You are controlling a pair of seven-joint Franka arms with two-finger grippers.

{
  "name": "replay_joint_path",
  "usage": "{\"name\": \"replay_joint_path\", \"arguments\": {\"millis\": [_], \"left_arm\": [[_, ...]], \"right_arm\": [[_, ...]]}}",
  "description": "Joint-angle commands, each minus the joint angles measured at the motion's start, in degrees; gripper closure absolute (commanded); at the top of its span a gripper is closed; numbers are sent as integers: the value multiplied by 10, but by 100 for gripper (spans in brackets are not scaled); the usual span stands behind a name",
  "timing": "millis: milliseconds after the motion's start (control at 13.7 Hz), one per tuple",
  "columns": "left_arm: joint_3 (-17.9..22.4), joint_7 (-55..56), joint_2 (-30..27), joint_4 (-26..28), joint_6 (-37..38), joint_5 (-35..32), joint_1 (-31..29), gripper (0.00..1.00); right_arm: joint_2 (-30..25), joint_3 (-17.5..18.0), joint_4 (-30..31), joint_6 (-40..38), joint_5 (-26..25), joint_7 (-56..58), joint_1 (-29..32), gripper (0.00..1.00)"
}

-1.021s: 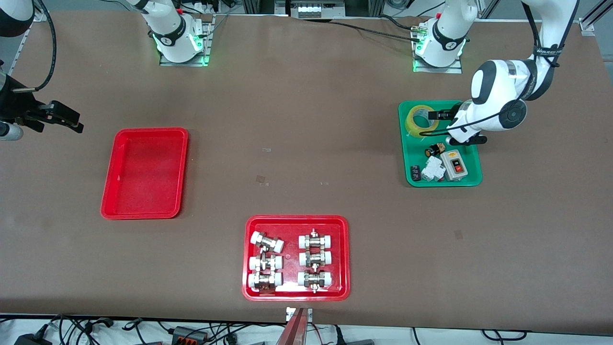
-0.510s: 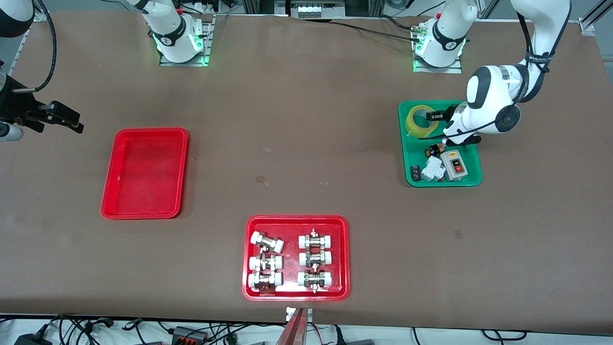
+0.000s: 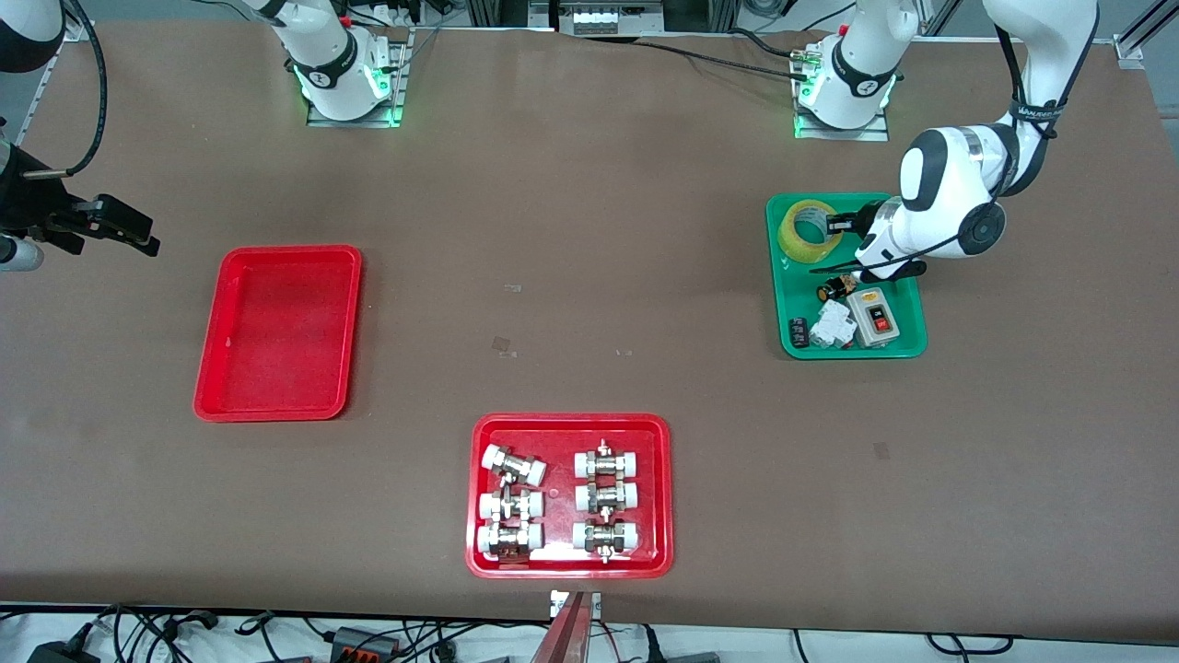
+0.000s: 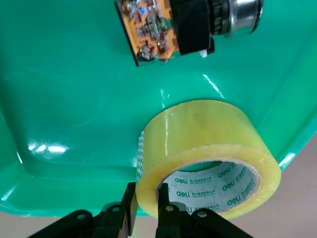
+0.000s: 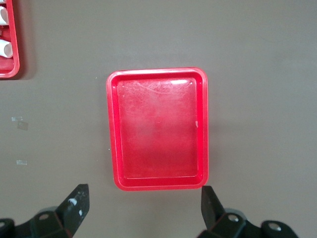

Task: Left arm passes tape to right arm into tray
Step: 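Lower the left gripper into the tape roll's hole and close it, then lift the tape roll with the left gripper and carry it toward the red tray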

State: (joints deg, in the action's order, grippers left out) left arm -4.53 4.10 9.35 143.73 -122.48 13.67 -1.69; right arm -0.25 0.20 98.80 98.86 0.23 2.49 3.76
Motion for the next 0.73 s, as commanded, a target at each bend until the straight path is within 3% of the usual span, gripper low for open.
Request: {"name": "replay_joint_path", "arguments": {"millis": [0,365,656], "left_arm": [[-4,-13,-15,-47,43,11,-1,95],[-8,-11,-14,-216,197,8,6,98],[-85,-1,-9,-296,211,112,9,100]], "right_arm": [[8,3,-16,-9,1,-1,5,0],[7,3,-18,-9,1,2,3,0],[7,4,-19,-10,-2,8,2,0]]}}
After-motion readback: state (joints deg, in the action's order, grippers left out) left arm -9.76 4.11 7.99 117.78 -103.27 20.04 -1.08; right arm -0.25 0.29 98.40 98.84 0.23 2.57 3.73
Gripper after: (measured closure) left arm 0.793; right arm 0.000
